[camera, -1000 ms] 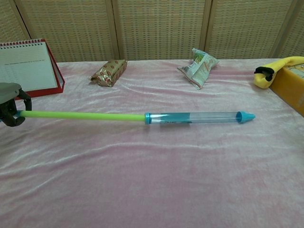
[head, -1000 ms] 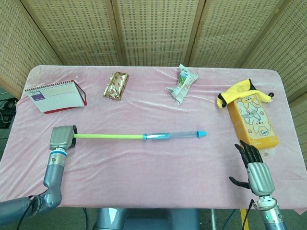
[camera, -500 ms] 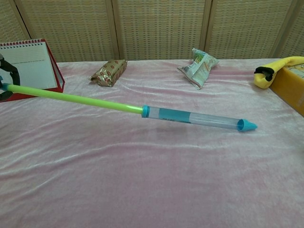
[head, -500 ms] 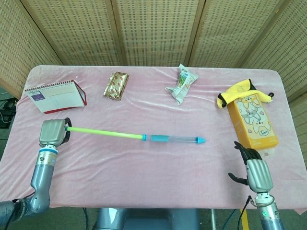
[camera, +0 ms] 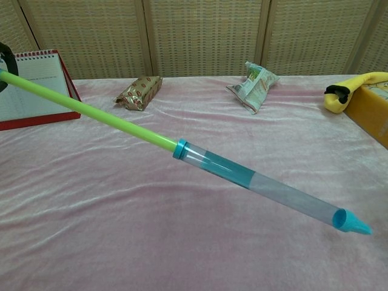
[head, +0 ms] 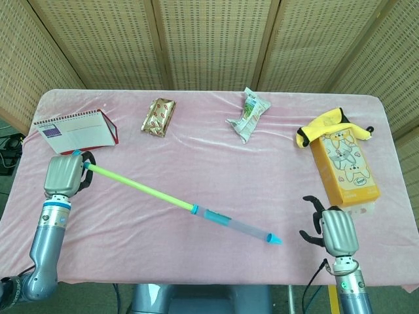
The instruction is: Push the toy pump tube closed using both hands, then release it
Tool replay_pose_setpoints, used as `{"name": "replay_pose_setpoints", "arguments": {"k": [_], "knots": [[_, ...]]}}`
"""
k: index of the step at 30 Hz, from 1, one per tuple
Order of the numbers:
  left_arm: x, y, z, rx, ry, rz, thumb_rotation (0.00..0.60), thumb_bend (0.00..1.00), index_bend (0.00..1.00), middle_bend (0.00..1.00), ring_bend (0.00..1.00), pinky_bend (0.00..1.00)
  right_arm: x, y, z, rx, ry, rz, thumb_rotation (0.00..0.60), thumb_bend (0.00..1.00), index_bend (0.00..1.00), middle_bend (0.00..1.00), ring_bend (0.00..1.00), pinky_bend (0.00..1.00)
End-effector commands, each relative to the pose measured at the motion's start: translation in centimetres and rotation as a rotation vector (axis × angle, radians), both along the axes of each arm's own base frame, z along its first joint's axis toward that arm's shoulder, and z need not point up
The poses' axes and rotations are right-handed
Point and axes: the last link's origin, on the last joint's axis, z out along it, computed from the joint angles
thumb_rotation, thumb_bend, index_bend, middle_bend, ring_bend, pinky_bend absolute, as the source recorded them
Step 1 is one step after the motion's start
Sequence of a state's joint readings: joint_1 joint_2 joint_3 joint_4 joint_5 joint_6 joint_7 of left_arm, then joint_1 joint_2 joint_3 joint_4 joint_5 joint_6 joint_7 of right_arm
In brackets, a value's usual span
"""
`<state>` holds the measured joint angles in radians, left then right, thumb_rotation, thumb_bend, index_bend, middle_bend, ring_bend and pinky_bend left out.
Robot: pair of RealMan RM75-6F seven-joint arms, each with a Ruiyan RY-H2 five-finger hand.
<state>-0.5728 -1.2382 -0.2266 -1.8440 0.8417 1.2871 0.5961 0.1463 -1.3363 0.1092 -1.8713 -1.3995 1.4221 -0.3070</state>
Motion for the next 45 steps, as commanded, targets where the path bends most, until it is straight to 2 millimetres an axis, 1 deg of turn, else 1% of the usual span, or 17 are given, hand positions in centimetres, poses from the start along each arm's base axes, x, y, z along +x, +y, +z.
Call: {"name": "replay_pose_setpoints", "arguments": {"k": [1, 5, 9, 15, 21, 36, 42, 43, 45], "knots": [[0.2, -0.1, 0.5, 0.012, -0.010, -0.005, 0.600, 0.69, 0.85, 0.95, 0.83, 0.79, 0.9, -0.4, -0.3, 0.002, -0.002, -0.025, 0.600, 0.33, 0.31, 0.94, 0.92, 0.54], [0.2, -0.1, 1.2, 0.021, -0.022, 0.000, 0.600, 0.69, 0.85, 0.95, 0.83, 0.79, 1.1, -0.4, -0.7, 0.013, 0.007, -0.045, 0.600, 0.33, 0.31, 0.94, 0.92, 0.54], [0.0, -0.1, 1.5, 0.027, -0.036, 0.023, 0.600, 0.69, 0.86, 0.95, 0.84, 0.81, 0.7, -0.4, -0.9, 0.015, 0.012, -0.062, 0.600, 0.33, 0.31, 0.94, 0.92, 0.54], [0.2, 0.2, 1.6, 0.030, -0.068, 0.054, 0.600, 0.69, 0.86, 0.95, 0.84, 0.81, 0.3, -0.4, -0.9, 0.021, 0.013, -0.079, 0.600, 0.33, 0.31, 0.94, 0.92, 0.54], [0.6, 0.2, 1.4, 0.028, -0.079, 0.059, 0.600, 0.69, 0.86, 0.95, 0.84, 0.81, 0.4, -0.2, -1.1, 0.031, 0.012, -0.079, 0.600, 0.36, 0.31, 0.94, 0.92, 0.54], [1.0, 0.3, 0.9, 0.026, -0.103, 0.076, 0.600, 0.69, 0.86, 0.95, 0.84, 0.81, 1.9, 0.2, -2.9, 0.083, 0.008, -0.080, 0.600, 0.38, 0.31, 0.94, 0.92, 0.54], [1.4, 0.1, 0.6, 0.016, -0.112, 0.067, 0.600, 0.69, 0.86, 0.95, 0.84, 0.81, 2.3, -0.1, -3.5, 0.086, 0.011, -0.084, 0.600, 0.38, 0.31, 0.94, 0.92, 0.54], [1.5, 0.0, 0.6, 0.014, -0.114, 0.065, 0.600, 0.69, 0.86, 0.95, 0.84, 0.81, 2.3, -0.2, -3.6, 0.084, 0.012, -0.086, 0.600, 0.38, 0.32, 0.94, 0.92, 0.54], [1.6, -0.1, 0.4, 0.005, -0.120, 0.063, 0.600, 0.69, 0.86, 0.95, 0.84, 0.81, 2.3, -0.7, -3.8, 0.066, 0.019, -0.093, 0.600, 0.39, 0.36, 0.95, 0.92, 0.54]]}}
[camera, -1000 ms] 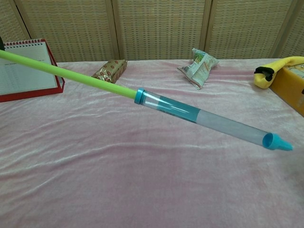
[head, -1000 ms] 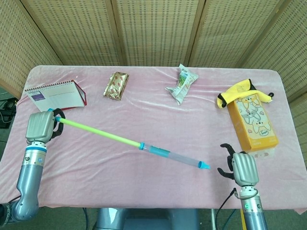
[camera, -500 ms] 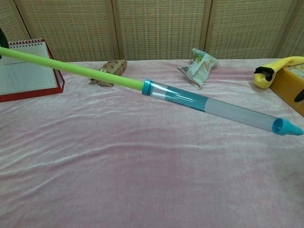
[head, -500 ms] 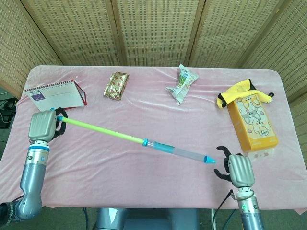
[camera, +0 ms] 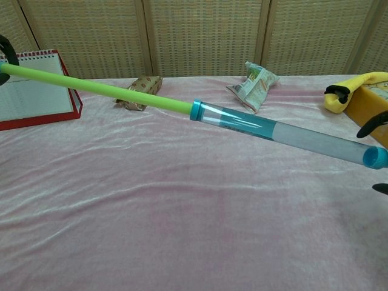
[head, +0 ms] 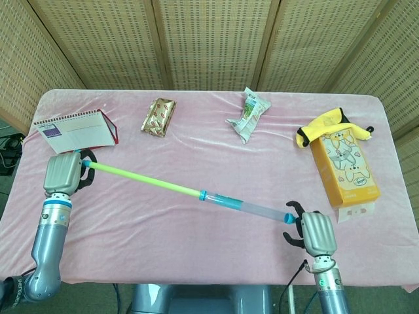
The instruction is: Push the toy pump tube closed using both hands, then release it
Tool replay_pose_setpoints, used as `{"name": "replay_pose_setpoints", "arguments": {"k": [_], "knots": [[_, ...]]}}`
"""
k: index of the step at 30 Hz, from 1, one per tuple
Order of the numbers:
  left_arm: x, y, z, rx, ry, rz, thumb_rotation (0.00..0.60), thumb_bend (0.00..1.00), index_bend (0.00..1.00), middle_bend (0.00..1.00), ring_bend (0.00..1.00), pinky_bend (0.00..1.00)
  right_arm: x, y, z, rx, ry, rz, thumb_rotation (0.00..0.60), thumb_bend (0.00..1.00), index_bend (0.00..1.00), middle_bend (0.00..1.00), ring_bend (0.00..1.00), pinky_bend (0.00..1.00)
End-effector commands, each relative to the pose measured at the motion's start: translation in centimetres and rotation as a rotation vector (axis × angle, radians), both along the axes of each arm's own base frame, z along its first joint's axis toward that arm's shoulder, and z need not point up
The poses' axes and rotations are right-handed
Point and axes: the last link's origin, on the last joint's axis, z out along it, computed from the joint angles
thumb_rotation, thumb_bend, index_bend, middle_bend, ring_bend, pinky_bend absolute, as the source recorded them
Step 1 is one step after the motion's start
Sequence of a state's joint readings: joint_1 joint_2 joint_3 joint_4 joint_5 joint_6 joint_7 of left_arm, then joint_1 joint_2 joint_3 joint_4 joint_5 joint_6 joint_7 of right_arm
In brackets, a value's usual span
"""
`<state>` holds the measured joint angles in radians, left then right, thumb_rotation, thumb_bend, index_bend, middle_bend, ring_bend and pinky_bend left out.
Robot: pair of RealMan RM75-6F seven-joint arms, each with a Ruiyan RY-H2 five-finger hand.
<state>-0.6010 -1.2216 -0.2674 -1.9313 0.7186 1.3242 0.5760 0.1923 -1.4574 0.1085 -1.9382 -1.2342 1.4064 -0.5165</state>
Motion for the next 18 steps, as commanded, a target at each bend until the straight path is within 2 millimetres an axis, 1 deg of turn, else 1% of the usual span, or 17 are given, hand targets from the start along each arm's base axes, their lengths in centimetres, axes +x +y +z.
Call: {"name": "replay_pose_setpoints", "arguments": {"k": [1, 5, 10, 14, 18], "knots": [[0.13, -0.13, -0.15, -0.008, -0.006, -0.002, 0.600, 0.69, 0.86, 0.95, 0.84, 0.81, 0.05, -0.56, -0.25, -0.023, 0.011, -0.007, 0.600, 0.40, 0.40, 0.96, 0.93, 0.55], [0.13, -0.17, -0.17, -0.013, -0.001, -0.003, 0.600, 0.70, 0.86, 0.95, 0.84, 0.81, 0.04, -0.90, -0.35, -0.063, 0.015, -0.010, 0.600, 0.44, 0.56, 0.98, 0.95, 0.58], [-0.04, -0.24, -0.31, -0.020, 0.008, -0.002, 0.600, 0.70, 0.86, 0.95, 0.84, 0.81, -0.35, -1.21, -0.33, -0.083, 0.022, -0.028, 0.600, 0.48, 0.64, 1.00, 0.97, 0.59], [0.01, -0.33, -0.42, -0.026, 0.009, -0.006, 0.600, 0.69, 0.86, 0.95, 0.84, 0.81, -0.24, -1.33, -0.29, -0.089, 0.025, -0.027, 0.600, 0.49, 0.70, 1.00, 0.97, 0.59], [0.18, -0.42, -0.46, -0.030, 0.009, -0.012, 0.600, 0.69, 0.86, 0.95, 0.84, 0.81, -0.01, -1.45, -0.32, -0.091, 0.027, -0.022, 0.600, 0.49, 0.73, 1.00, 0.97, 0.59]]}}
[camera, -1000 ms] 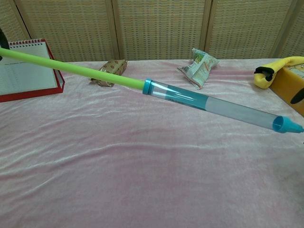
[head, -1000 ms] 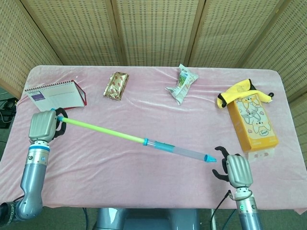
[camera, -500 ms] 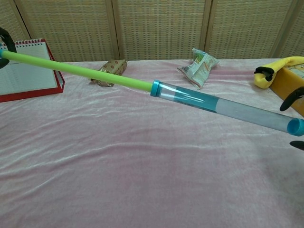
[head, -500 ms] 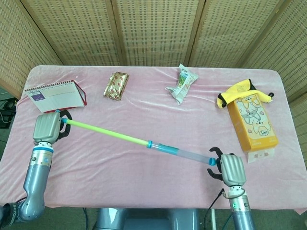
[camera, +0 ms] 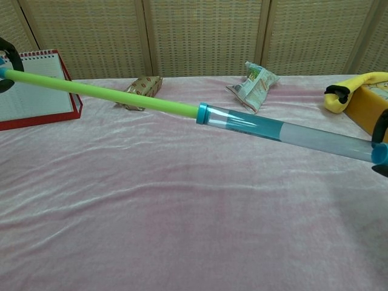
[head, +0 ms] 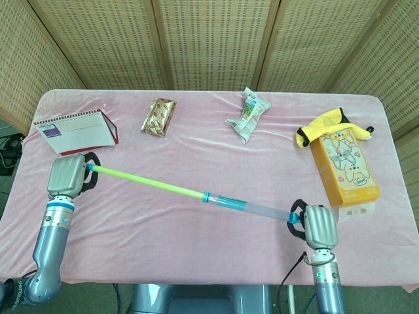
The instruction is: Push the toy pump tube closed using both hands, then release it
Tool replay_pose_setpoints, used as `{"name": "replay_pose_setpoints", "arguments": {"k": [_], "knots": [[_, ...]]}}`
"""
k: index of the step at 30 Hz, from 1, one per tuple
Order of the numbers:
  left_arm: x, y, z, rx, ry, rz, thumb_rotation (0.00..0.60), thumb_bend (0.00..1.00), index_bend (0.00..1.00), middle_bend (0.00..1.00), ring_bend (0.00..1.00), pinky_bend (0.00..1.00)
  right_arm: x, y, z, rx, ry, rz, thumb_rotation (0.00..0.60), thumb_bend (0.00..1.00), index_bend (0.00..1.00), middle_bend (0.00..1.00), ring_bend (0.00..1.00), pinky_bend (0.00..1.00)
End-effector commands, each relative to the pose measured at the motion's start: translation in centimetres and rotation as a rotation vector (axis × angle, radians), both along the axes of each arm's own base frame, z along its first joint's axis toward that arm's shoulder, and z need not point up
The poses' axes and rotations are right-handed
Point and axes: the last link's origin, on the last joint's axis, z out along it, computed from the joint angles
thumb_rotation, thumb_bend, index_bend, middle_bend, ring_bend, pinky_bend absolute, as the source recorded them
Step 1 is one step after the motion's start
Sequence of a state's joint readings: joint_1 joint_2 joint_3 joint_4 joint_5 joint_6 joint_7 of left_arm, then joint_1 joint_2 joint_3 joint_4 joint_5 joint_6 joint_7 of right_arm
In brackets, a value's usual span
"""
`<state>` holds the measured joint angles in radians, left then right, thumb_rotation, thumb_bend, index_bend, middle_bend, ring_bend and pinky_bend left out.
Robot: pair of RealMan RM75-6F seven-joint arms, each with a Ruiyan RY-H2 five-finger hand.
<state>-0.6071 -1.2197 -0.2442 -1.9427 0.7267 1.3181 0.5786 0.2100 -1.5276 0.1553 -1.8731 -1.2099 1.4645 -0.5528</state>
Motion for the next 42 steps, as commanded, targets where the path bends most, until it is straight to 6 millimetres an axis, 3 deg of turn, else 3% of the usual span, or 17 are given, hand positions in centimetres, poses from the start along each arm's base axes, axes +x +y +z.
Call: {"name": "replay_pose_setpoints", "arguments": {"k": [1, 8, 18, 42], "knots": [[0.1, 0.0, 0.0, -0.003, 0.000, -0.002, 0.600, 0.69, 0.86, 0.95, 0.84, 0.81, 0.1, -0.1, 0.0, 0.000, 0.004, 0.003, 0.600, 0.49, 0.73, 1.00, 0.97, 0.59], [0.6, -0.3, -0.2, -0.025, 0.002, -0.013, 0.600, 0.69, 0.86, 0.95, 0.84, 0.81, 1.0, -0.7, -0.1, 0.002, 0.017, 0.021, 0.600, 0.49, 0.75, 1.00, 0.97, 0.59], [2.0, -0.9, -1.5, -0.075, 0.026, -0.048, 0.600, 0.70, 0.86, 0.95, 0.84, 0.81, 4.3, -1.4, -0.5, 0.021, 0.047, 0.102, 0.600, 0.49, 0.77, 1.00, 0.97, 0.59], [4.2, -1.0, -5.9, -0.151, 0.030, -0.088, 0.600, 0.69, 0.86, 0.95, 0.84, 0.81, 8.7, -4.1, -4.0, 0.069, 0.117, 0.157, 0.600, 0.49, 0.78, 1.00, 0.97, 0.59]]}}
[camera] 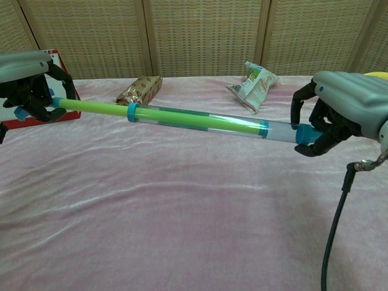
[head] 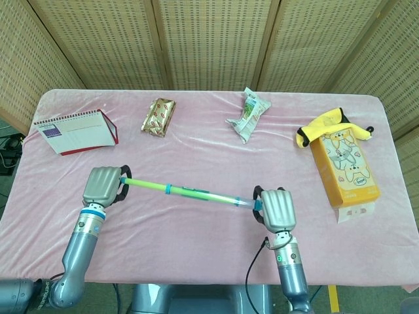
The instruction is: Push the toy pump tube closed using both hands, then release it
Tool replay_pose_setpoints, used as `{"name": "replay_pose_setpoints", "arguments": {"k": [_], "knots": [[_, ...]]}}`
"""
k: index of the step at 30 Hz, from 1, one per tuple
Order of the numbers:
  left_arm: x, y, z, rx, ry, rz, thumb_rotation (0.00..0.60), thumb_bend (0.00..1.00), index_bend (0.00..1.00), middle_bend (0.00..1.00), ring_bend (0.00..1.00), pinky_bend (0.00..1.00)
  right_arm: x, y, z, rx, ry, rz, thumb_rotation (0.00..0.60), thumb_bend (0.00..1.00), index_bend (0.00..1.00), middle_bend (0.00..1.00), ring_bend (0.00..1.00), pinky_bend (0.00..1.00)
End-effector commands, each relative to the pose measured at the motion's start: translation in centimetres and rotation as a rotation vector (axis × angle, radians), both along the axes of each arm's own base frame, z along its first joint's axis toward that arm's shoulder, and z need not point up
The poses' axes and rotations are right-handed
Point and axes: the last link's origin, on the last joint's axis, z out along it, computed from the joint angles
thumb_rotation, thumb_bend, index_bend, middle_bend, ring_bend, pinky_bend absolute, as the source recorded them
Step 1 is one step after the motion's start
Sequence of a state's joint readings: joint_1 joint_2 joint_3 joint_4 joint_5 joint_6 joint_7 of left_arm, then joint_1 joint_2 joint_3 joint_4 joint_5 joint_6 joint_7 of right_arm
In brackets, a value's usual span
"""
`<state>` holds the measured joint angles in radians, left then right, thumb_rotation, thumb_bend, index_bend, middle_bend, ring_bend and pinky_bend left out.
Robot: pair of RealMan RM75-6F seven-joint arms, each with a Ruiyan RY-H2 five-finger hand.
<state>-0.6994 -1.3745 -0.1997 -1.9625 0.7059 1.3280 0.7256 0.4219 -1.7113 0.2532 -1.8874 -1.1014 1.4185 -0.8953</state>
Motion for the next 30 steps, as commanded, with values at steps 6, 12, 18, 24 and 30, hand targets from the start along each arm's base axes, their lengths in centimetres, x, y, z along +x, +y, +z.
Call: {"name": "replay_pose_setpoints", "arguments": {"k": [6, 12, 18, 24, 30], "knots": [[0.2, 0.4, -0.8, -0.013, 0.000, -0.004, 0.600, 0.69, 0.86, 0.95, 0.84, 0.81, 0.9, -0.6, -1.1, 0.013, 0.013, 0.017, 0.600, 0.49, 0.78, 1.00, 0.97, 0.59], [0.5, 0.5, -1.3, -0.022, -0.003, -0.007, 0.600, 0.70, 0.86, 0.95, 0.84, 0.81, 1.2, -0.9, -1.5, 0.019, 0.017, 0.017, 0.600, 0.49, 0.78, 1.00, 0.97, 0.59], [0.5, 0.6, -1.7, -0.028, -0.007, -0.002, 0.600, 0.70, 0.86, 0.95, 0.84, 0.81, 1.1, -1.1, -2.1, 0.029, 0.025, 0.008, 0.600, 0.49, 0.78, 1.00, 0.97, 0.59], [0.6, 0.6, -1.9, -0.035, -0.011, -0.006, 0.600, 0.70, 0.86, 0.95, 0.84, 0.81, 1.2, -0.9, -2.9, 0.044, 0.030, 0.013, 0.600, 0.49, 0.78, 1.00, 0.97, 0.59], [0.5, 0.6, -2.1, -0.039, -0.009, -0.009, 0.600, 0.70, 0.85, 0.95, 0.84, 0.81, 1.3, -0.9, -3.2, 0.043, 0.033, 0.021, 0.600, 0.49, 0.78, 1.00, 0.97, 0.59]]}}
